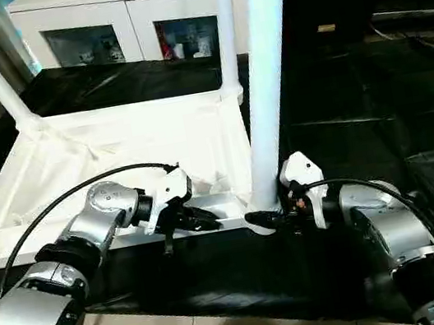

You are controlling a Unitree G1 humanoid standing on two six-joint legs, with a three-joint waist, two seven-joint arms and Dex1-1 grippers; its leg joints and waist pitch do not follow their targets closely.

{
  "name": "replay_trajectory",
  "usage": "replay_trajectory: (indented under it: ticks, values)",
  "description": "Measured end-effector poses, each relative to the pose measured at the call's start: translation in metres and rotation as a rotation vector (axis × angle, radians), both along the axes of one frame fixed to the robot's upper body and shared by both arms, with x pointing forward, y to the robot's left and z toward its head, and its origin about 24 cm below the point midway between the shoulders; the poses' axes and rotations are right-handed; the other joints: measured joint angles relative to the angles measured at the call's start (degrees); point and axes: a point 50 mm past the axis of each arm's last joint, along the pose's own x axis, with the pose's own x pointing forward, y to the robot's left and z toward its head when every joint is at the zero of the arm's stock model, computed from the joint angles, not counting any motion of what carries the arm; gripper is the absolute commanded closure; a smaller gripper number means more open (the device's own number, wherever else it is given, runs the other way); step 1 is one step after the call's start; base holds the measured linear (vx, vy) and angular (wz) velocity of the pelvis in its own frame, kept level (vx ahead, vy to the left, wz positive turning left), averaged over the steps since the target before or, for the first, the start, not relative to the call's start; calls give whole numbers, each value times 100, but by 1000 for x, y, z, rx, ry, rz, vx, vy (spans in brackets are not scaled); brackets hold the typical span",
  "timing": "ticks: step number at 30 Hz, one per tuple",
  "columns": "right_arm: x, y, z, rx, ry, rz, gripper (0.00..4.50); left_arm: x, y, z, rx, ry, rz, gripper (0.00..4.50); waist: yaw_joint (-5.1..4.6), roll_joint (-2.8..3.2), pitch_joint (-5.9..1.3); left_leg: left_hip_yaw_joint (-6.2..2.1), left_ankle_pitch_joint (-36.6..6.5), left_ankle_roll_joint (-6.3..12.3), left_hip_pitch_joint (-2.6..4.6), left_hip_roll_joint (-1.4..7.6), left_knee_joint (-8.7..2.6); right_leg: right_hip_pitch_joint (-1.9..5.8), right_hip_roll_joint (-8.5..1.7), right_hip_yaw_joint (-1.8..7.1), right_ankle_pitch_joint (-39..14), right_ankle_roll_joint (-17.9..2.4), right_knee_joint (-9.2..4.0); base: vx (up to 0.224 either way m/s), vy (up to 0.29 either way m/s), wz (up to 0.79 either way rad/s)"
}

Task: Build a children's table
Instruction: Rotate leg to tighten

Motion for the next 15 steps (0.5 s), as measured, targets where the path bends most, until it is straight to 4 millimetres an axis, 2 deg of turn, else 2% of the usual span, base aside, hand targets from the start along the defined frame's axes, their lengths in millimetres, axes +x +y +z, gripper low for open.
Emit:
replay_trajectory:
  ticks: [4,10,15]
  values:
    - [1,1,-3,8,-2,-38,180,2,-2,0,3,-28,29,450,2,-4,-2,0,0,0,2,0,1,2,0,0,1,-1,0,0,0,0]
    - [18,6,-13,43,-54,-316,180,10,-16,-3,8,-116,197,450,-59,-19,-4,0,-14,-29,25,-1,11,26,0,1,-1,10,-3,0,0,0]
    - [39,26,-20,80,-68,-639,180,14,-36,-6,-1,-109,360,450,-242,-15,-6,0,-16,-34,77,-4,8,70,-1,1,-1,11,-8,0,0,0]
